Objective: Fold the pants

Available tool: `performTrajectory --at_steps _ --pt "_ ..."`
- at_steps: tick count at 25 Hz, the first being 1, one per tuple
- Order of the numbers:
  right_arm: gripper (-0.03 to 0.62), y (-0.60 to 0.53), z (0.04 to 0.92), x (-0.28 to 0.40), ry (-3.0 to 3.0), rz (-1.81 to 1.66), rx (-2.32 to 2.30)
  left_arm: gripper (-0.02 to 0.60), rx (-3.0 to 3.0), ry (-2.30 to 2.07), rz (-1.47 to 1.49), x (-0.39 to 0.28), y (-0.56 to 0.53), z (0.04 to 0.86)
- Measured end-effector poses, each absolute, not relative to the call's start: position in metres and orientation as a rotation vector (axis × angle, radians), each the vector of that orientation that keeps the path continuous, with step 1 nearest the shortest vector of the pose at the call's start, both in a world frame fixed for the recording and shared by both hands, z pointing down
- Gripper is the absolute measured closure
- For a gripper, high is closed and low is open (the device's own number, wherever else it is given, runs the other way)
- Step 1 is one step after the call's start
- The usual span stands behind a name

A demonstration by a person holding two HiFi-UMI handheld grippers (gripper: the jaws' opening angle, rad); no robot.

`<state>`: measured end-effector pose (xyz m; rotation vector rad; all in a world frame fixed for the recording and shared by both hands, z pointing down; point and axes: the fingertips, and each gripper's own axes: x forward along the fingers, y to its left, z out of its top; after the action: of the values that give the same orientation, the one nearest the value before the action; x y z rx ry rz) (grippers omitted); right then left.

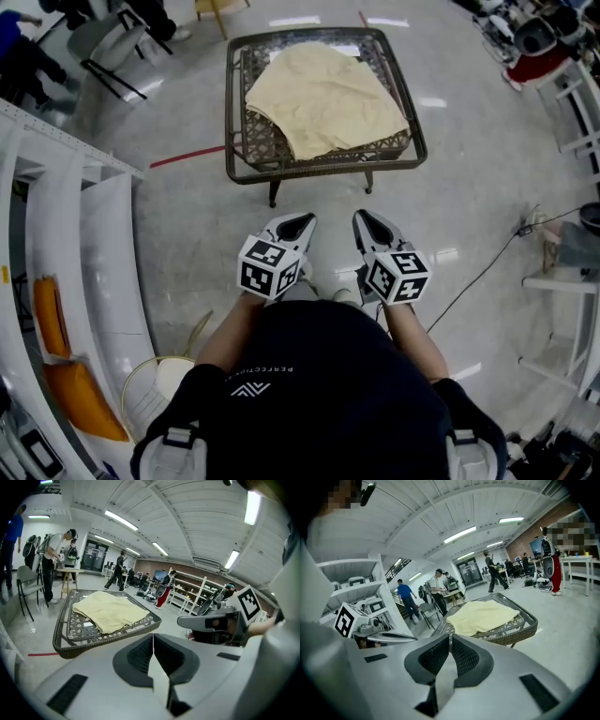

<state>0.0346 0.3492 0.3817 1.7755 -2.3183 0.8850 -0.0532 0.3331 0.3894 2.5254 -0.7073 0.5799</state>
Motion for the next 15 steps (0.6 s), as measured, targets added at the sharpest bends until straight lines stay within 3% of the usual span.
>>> performTrajectory --at_steps 15 --pt "0.551 0.295 0.400 0.036 -2.192 0.918 1.886 0.571 2.530 -0.560 0.563 -0.065 0.286 0.409"
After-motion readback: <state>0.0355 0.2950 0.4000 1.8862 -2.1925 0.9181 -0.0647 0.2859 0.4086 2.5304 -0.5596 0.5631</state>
